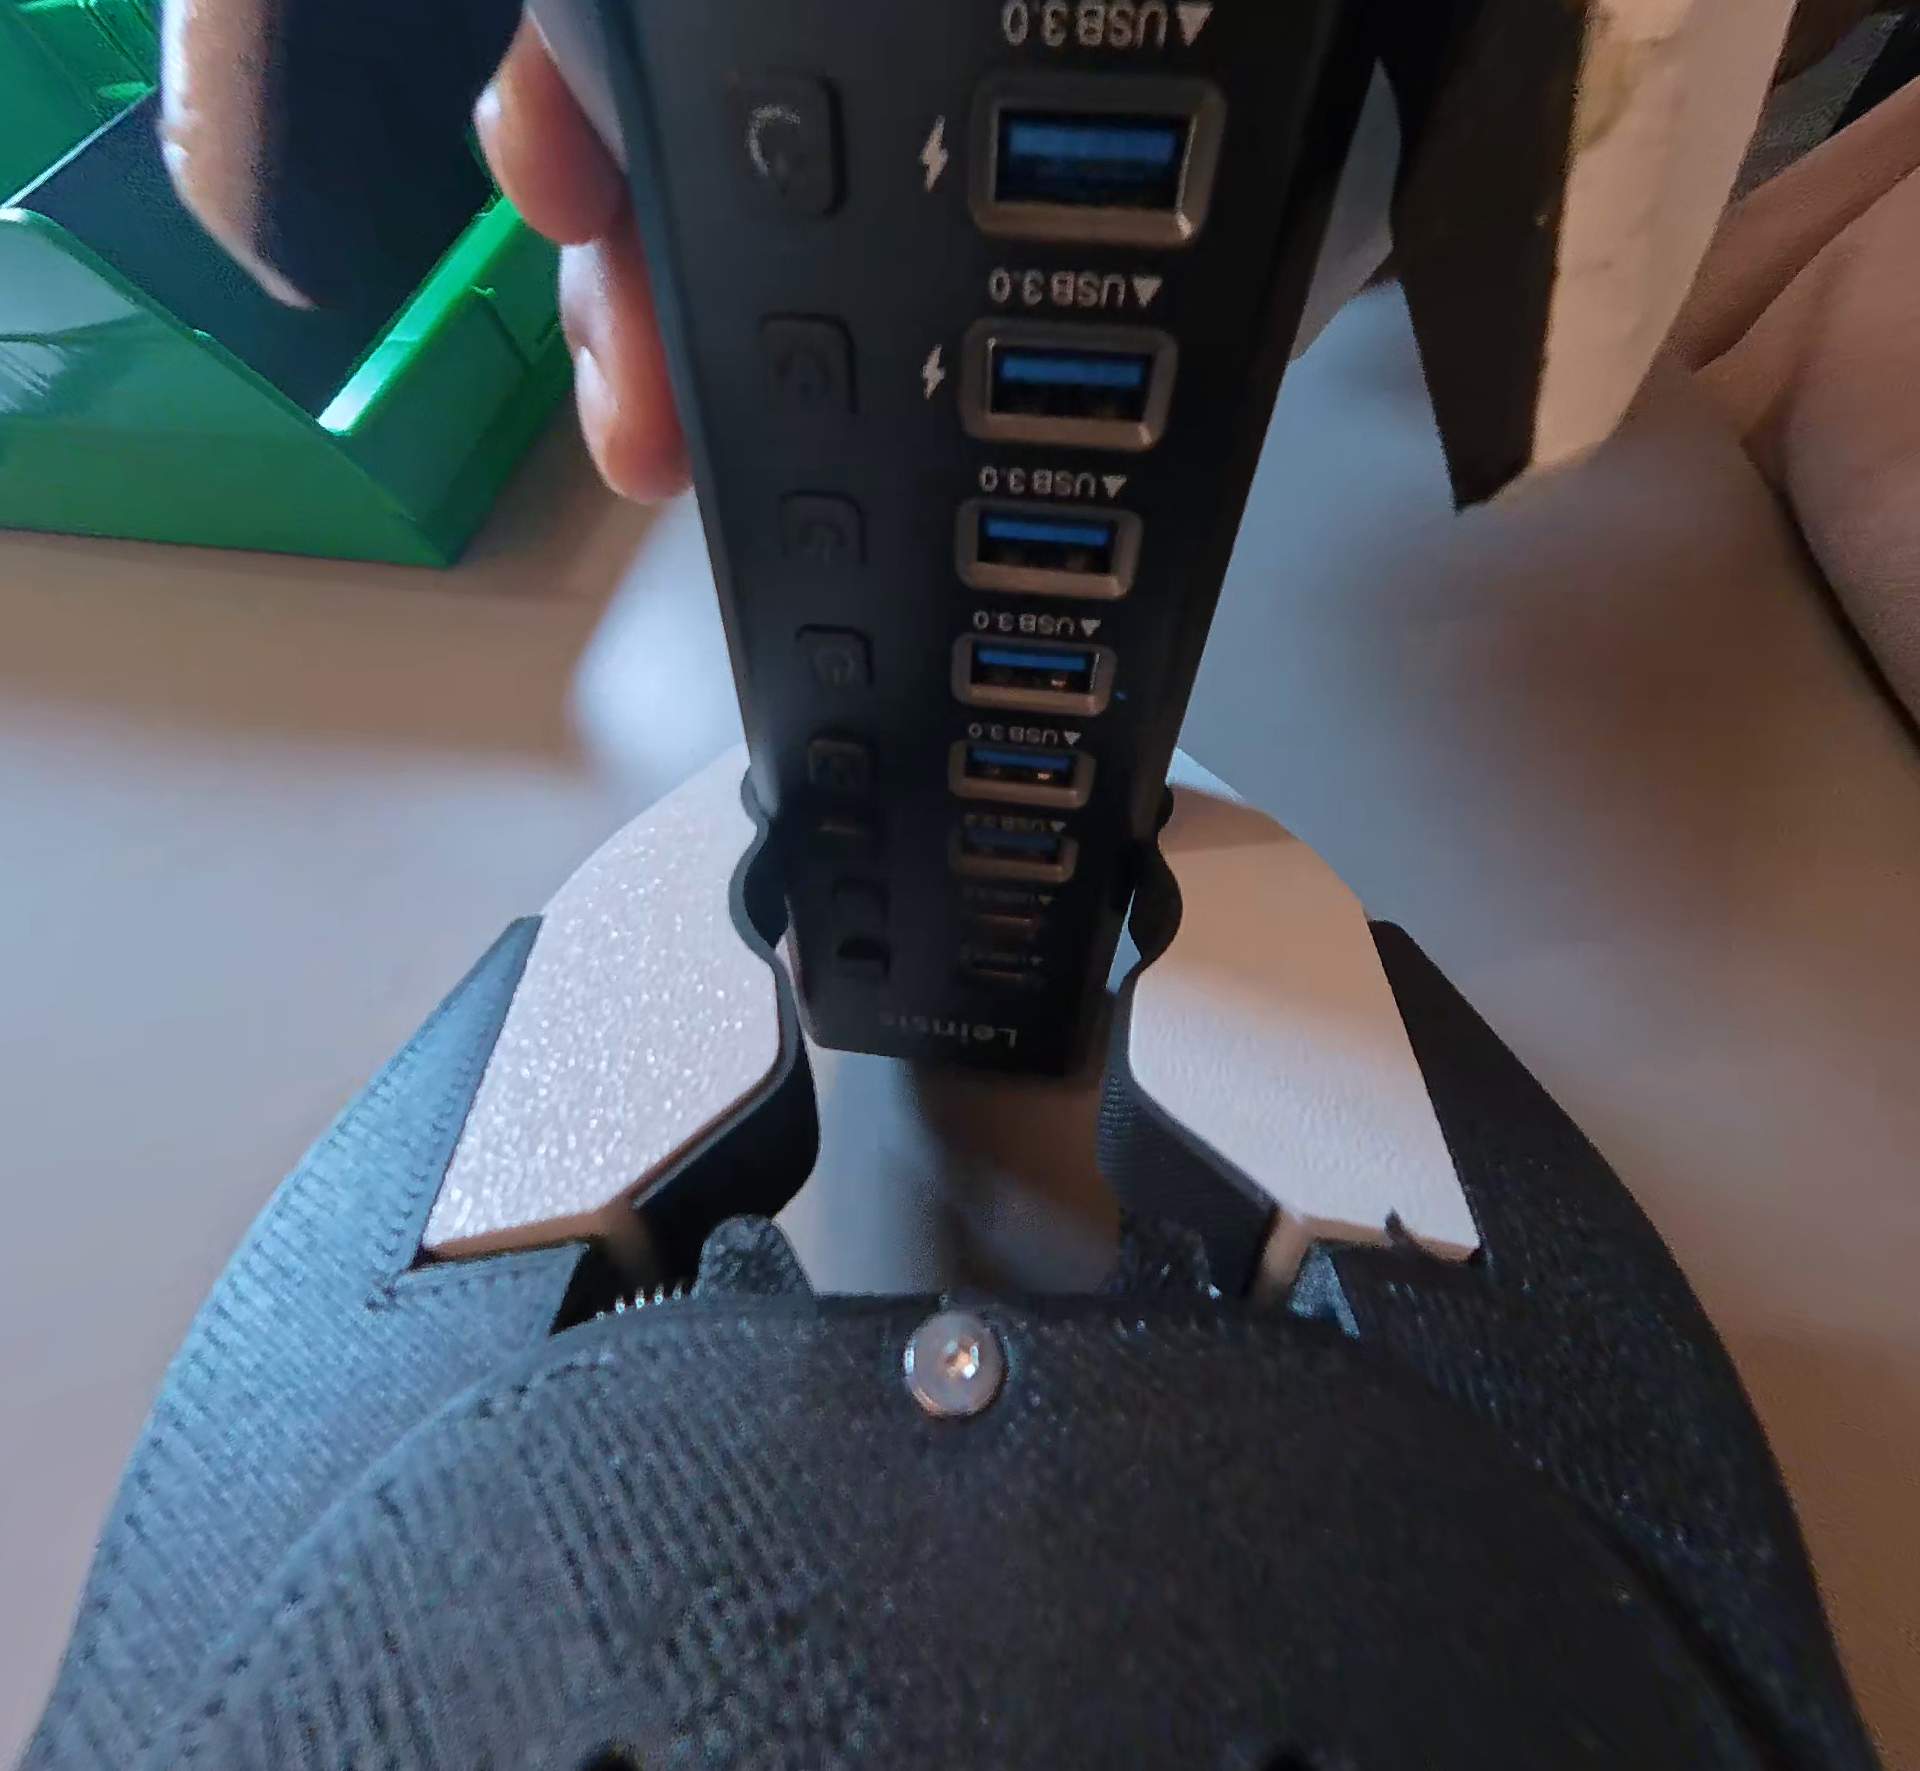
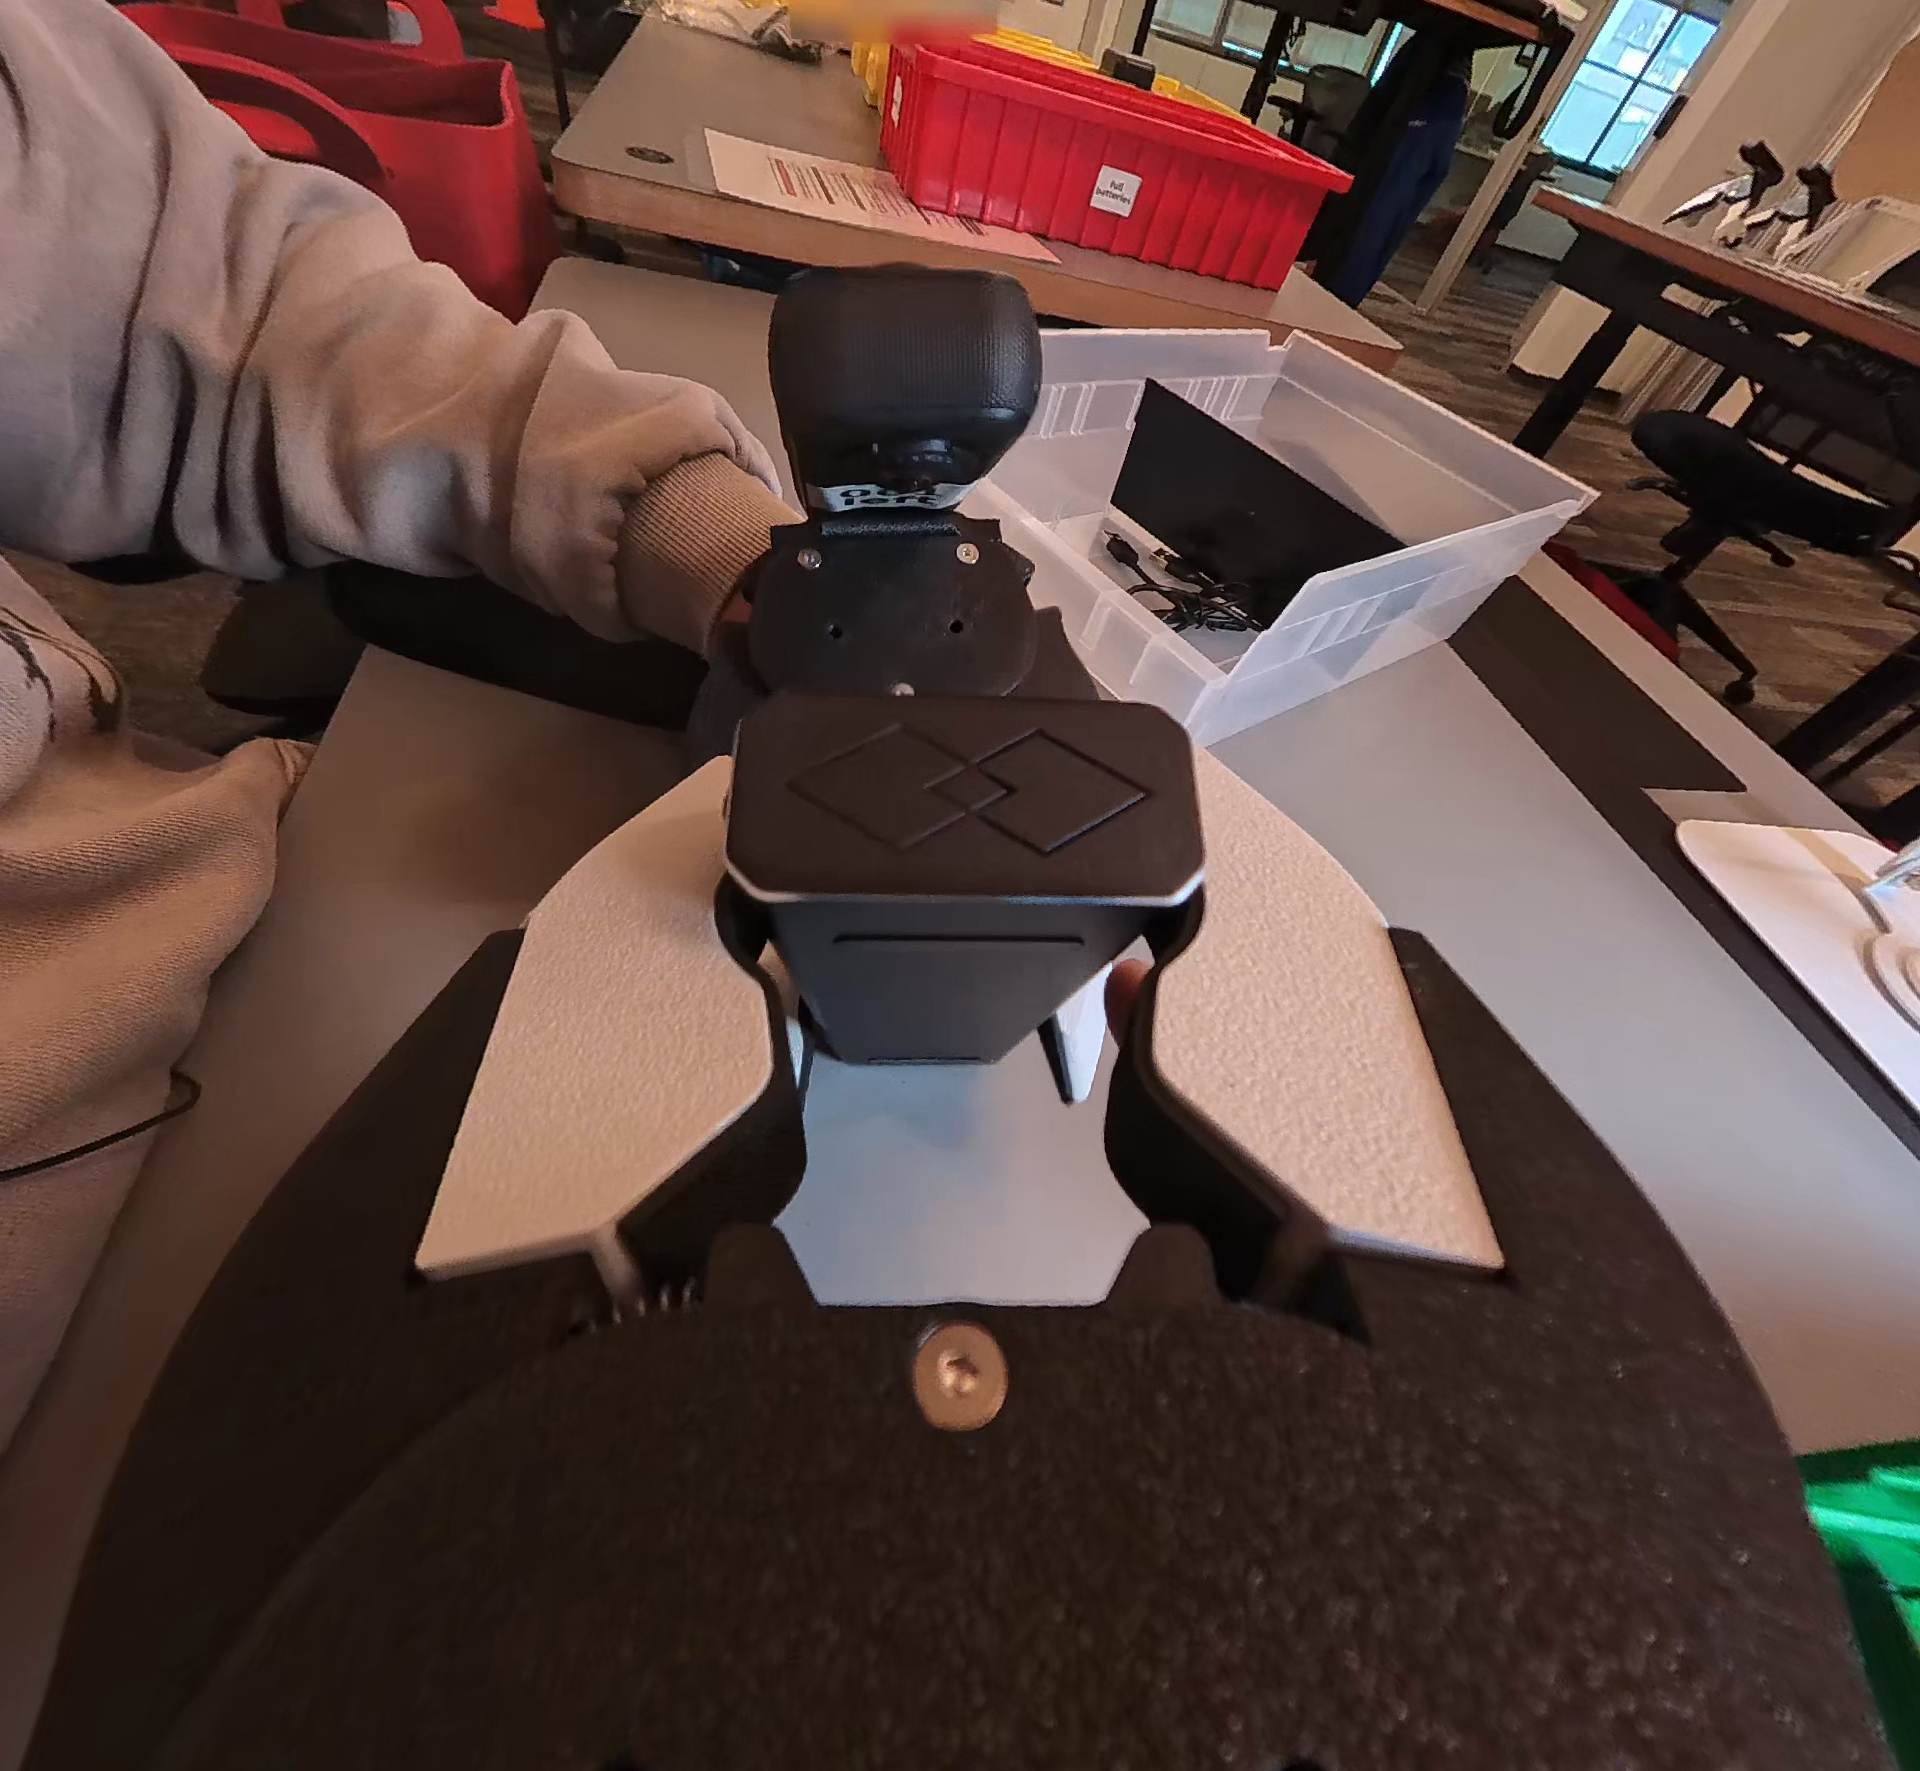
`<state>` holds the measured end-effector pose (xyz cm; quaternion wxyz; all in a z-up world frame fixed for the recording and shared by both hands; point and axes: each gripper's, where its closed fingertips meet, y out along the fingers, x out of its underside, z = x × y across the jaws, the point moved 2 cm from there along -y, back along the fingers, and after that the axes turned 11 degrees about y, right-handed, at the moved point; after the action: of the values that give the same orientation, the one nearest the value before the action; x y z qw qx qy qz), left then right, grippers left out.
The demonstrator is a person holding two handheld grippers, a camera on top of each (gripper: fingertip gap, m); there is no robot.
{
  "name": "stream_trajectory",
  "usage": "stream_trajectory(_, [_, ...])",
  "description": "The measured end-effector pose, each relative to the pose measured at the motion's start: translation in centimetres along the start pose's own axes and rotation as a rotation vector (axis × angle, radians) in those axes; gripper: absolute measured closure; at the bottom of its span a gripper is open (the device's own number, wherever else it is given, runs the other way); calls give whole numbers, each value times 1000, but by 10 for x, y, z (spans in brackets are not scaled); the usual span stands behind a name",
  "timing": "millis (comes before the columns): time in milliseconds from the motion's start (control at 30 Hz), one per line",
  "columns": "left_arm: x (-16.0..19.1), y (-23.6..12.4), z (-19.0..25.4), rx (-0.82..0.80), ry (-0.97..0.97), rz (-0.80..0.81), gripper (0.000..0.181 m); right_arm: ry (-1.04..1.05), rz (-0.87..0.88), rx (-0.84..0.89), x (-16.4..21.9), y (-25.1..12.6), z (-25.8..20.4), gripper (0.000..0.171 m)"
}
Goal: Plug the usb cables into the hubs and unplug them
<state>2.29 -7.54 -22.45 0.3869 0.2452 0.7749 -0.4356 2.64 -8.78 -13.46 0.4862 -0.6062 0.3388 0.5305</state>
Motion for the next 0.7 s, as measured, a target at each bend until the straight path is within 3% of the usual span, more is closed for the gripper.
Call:
stream_trajectory(433, [-20,-12,-3,-38,43,62,116,16,-50,0,18,9,-2,99])
stream_trajectory(700, [-11,-14,-3,-56,68,-61,116,6,-17,35,33,17,2,101])
